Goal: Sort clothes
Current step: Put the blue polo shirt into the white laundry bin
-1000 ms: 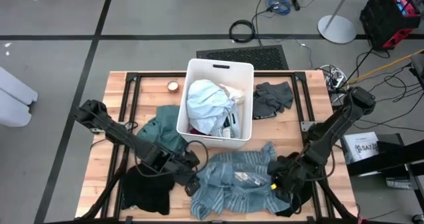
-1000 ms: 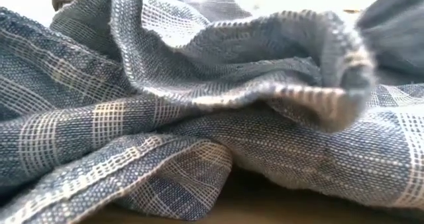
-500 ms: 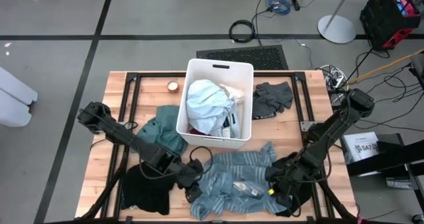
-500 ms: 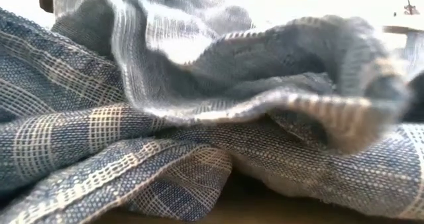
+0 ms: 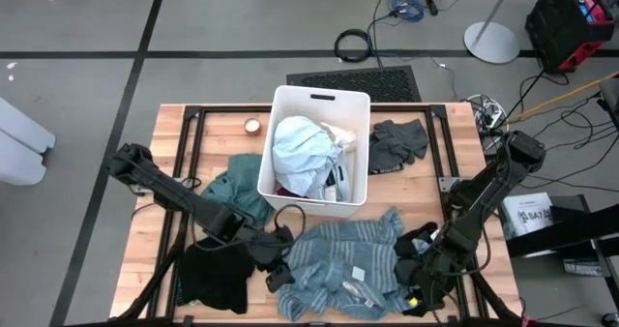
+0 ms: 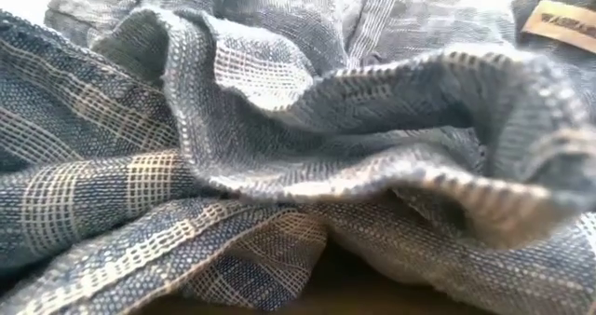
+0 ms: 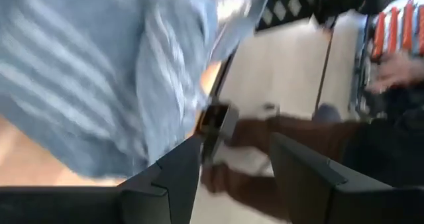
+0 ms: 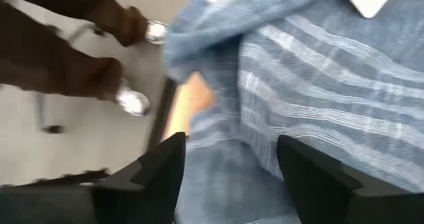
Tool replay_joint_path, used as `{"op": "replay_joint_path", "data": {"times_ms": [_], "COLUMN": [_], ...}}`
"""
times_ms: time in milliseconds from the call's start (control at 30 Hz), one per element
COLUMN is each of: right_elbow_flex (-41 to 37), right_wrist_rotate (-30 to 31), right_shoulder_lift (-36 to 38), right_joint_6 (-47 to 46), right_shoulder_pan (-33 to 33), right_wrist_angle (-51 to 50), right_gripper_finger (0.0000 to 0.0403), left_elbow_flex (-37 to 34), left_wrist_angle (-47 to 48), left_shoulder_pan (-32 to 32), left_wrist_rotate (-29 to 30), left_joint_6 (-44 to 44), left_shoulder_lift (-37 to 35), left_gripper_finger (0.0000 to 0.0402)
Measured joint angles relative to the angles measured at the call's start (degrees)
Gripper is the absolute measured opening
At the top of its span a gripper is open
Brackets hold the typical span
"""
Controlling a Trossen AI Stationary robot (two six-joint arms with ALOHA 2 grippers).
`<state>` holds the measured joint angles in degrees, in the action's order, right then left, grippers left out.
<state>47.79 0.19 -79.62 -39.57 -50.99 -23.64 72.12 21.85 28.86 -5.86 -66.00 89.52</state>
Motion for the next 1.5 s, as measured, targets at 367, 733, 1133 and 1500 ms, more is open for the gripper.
{"op": "replay_joint_path", "data": {"times_ms": [367, 733, 1133, 1500], "right_elbow_flex": [0.04, 1.77, 1.36, 1.44], "right_wrist_rotate": [2.23, 7.95, 7.21, 10.51], "right_shoulder_lift": [-14.84, -19.44, -5.03, 8.97], "right_joint_6": [7.33, 0.12, -4.11, -2.45], "right_shoulder_pan": [1.03, 1.82, 2.19, 5.79], "right_wrist_angle": [5.17, 5.64, 0.52, 6.69], "right_gripper_finger": [0.0229, 0.0101, 0.0006, 0.0004], "left_elbow_flex": [0.09, 0.09, 0.09, 0.09], "left_wrist_angle": [-4.18, -5.12, -4.83, -4.65], "left_shoulder_pan": [0.00, 0.02, 0.02, 0.02], "left_wrist_rotate": [18.34, 19.66, 19.69, 19.66], "left_joint_6": [0.71, -2.58, 0.86, 3.64], "left_shoulder_lift": [-8.43, -8.79, -8.79, -8.77], "left_gripper_finger": [0.0189, 0.0189, 0.0189, 0.0189]}}
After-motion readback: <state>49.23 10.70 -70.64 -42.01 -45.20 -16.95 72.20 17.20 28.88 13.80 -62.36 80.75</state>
